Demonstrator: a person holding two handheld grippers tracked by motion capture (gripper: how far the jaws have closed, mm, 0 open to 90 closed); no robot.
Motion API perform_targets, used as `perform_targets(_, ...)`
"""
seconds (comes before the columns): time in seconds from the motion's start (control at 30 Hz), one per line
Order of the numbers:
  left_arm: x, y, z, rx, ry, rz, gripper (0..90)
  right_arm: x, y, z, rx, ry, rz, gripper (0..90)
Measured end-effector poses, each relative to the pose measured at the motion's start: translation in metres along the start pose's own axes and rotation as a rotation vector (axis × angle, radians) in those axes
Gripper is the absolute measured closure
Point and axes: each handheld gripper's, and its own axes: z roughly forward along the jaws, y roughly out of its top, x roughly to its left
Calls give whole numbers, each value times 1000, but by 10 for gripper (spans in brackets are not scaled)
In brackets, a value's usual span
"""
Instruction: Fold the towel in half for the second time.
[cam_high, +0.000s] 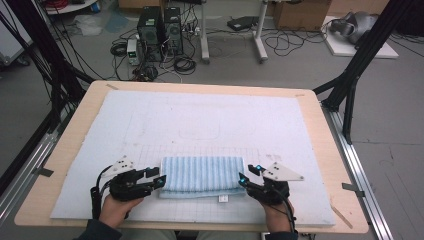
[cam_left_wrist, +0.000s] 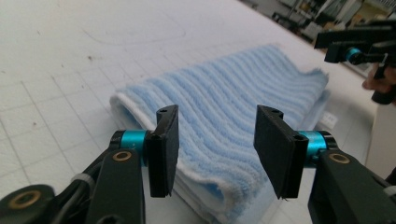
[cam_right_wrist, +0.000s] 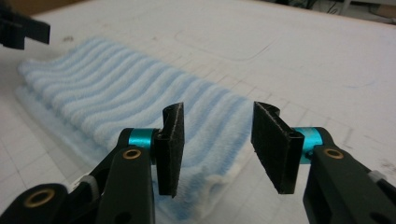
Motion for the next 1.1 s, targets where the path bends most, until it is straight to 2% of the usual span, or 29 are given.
perform_targets(0.07, -2, -1, 4, 29, 18, 11, 620, 5, -1, 10, 61, -4, -34, 629)
perform_targets(0.17, -5, -4, 8, 88, 10, 36, 738, 8, -4, 18, 129, 15, -45, 750)
perform_targets(0.23, -7, -6, 8, 120, 9, 57, 798, 9, -8, 18, 160, 25, -52, 777)
perform_targets(0.33, -9, -9, 7, 140, 21, 86, 839, 9, -13, 16, 177, 41, -50, 782)
perform_targets(0.4, -13, -11, 7, 149, 7, 86, 844, 8, -14, 14, 184, 46, -49, 782)
perform_targets(0.47, -16, -14, 7, 165, -3, 102, 846, 8, -16, 13, 185, 57, -47, 782)
perform_targets(0.67, -16, -15, 2, 162, -30, 83, 842, 8, -18, 11, 192, 70, -60, 773)
perform_targets(0.7, -15, -13, 1, 152, -36, 68, 804, 7, -17, 10, 198, 77, -51, 763)
perform_targets(0.77, -10, -7, -1, 102, -23, 45, 637, 4, -14, 10, 195, 85, -35, 682)
perform_targets(0.87, 0, 8, -2, 13, 6, 24, 548, -4, -6, 9, 134, 84, -1, 611)
perform_targets(0.9, 3, 14, -1, -9, 15, 21, 521, -7, -3, 10, 117, 73, -11, 597)
perform_targets(1.03, 17, 34, 8, -55, 49, 10, 494, -19, 9, 19, 78, 29, 15, 543)
perform_targets(1.1, 24, 40, 16, -46, 70, 20, 492, -26, 14, 26, 75, 1, 26, 504)
